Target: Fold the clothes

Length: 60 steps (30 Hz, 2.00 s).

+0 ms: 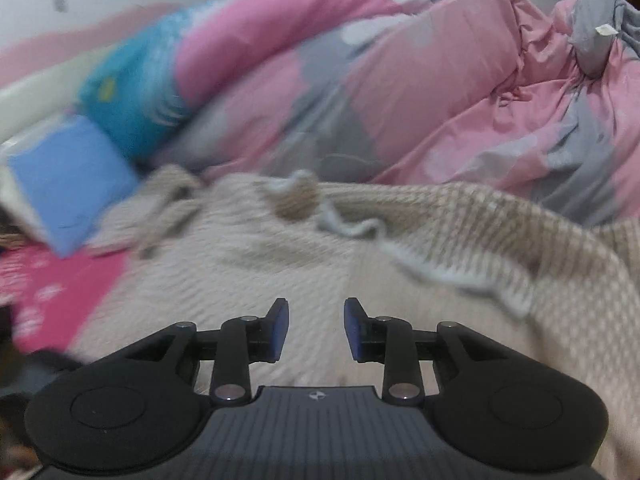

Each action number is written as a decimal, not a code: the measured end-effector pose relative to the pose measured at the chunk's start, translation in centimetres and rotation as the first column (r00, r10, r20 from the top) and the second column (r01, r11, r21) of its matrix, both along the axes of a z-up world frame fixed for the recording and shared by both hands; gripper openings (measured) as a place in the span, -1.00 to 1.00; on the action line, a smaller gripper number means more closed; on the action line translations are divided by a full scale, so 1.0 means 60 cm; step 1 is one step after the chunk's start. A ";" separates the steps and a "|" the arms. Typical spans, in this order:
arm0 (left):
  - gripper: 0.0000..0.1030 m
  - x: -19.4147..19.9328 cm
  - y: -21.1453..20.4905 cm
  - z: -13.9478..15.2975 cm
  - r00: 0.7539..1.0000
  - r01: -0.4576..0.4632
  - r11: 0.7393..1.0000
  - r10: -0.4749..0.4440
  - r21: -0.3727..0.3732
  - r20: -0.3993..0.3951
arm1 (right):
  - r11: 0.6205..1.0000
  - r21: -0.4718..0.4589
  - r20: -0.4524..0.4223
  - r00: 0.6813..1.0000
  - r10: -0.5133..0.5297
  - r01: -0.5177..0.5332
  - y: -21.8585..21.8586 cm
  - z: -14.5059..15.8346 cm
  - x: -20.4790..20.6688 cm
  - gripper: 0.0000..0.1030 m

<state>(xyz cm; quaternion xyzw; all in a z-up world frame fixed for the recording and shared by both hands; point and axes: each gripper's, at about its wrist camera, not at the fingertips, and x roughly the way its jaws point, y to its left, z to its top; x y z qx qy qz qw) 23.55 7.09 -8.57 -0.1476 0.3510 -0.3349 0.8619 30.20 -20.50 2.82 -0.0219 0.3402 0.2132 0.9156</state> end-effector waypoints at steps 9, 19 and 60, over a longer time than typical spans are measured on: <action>-0.54 -0.005 -0.004 -0.001 1.000 0.011 1.000 -0.011 -0.005 0.009 | 0.997 -0.057 0.054 0.998 -0.042 0.045 0.053 -0.057 0.169 -0.38; -0.51 -0.003 0.000 -0.003 1.000 0.017 0.999 -0.017 -0.028 0.001 | 0.700 -0.690 0.172 0.898 0.406 -0.184 0.181 -0.155 0.182 -0.38; -0.49 -0.003 0.013 -0.005 1.000 0.021 0.998 -0.022 -0.060 -0.010 | 0.912 -0.390 0.401 0.915 0.045 0.125 0.161 0.035 0.294 0.00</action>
